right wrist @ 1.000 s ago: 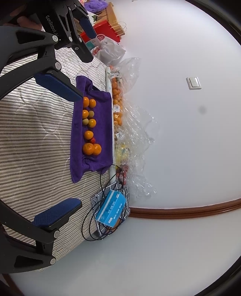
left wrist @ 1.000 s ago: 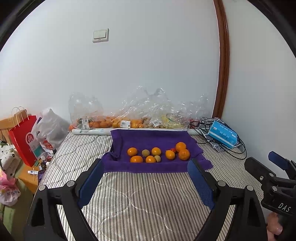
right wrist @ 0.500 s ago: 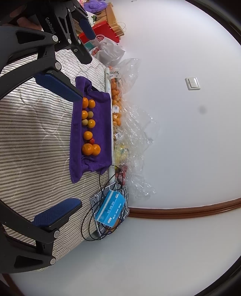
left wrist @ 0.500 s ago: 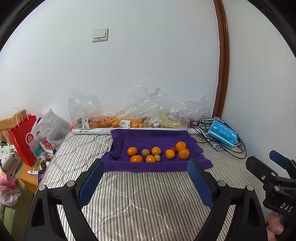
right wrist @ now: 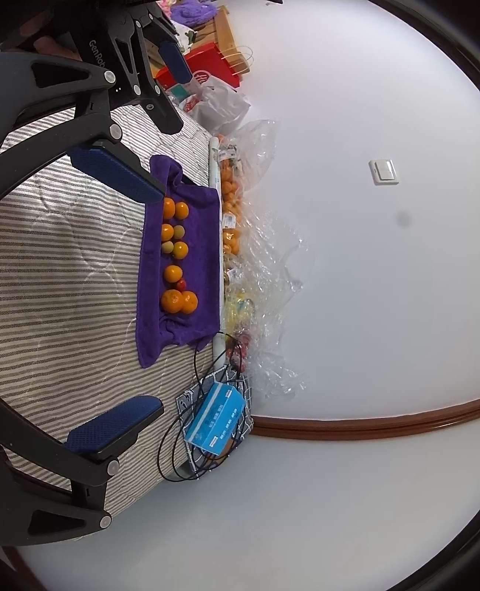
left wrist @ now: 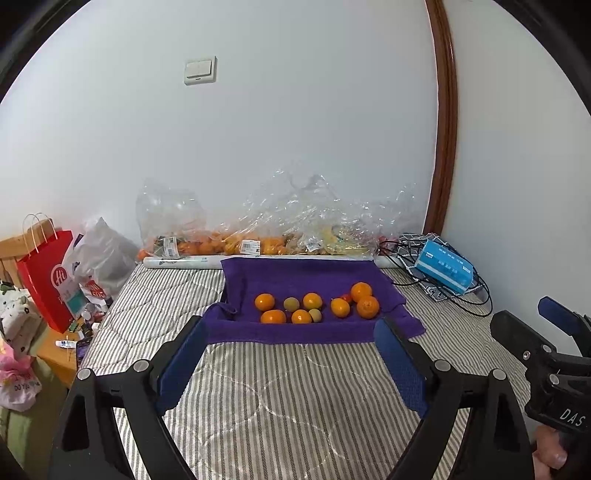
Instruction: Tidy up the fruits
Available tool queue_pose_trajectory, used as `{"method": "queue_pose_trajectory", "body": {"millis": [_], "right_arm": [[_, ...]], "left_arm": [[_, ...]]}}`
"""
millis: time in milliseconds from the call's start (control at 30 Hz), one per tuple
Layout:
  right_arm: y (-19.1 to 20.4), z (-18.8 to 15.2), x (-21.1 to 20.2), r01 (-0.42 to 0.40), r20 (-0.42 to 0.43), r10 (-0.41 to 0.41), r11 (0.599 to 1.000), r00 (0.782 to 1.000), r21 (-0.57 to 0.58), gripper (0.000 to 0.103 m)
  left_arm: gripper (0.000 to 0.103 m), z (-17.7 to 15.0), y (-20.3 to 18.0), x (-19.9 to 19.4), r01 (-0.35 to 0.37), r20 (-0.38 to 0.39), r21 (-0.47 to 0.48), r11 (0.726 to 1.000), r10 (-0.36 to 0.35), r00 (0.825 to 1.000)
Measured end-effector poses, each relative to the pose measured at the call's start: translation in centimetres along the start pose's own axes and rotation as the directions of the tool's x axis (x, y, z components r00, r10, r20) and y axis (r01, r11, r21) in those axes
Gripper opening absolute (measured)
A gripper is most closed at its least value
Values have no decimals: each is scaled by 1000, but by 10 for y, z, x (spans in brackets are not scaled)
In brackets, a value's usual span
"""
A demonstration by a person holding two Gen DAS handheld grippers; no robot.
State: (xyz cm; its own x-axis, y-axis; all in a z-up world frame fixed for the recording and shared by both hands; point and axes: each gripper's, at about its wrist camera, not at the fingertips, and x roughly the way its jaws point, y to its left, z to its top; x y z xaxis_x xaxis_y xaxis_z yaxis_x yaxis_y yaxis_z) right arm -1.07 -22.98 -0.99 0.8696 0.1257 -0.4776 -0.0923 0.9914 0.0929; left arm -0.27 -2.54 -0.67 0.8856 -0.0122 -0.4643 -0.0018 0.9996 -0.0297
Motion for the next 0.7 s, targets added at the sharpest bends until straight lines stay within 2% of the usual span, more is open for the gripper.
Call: {"method": "queue_pose_trajectory", "body": {"millis": [700], "right_arm": [[9, 2, 1, -3, -1, 3, 1000, 1000, -18, 102]], "left_arm": [[91, 0, 4, 1, -4, -1, -5, 1000, 4, 1000]]}}
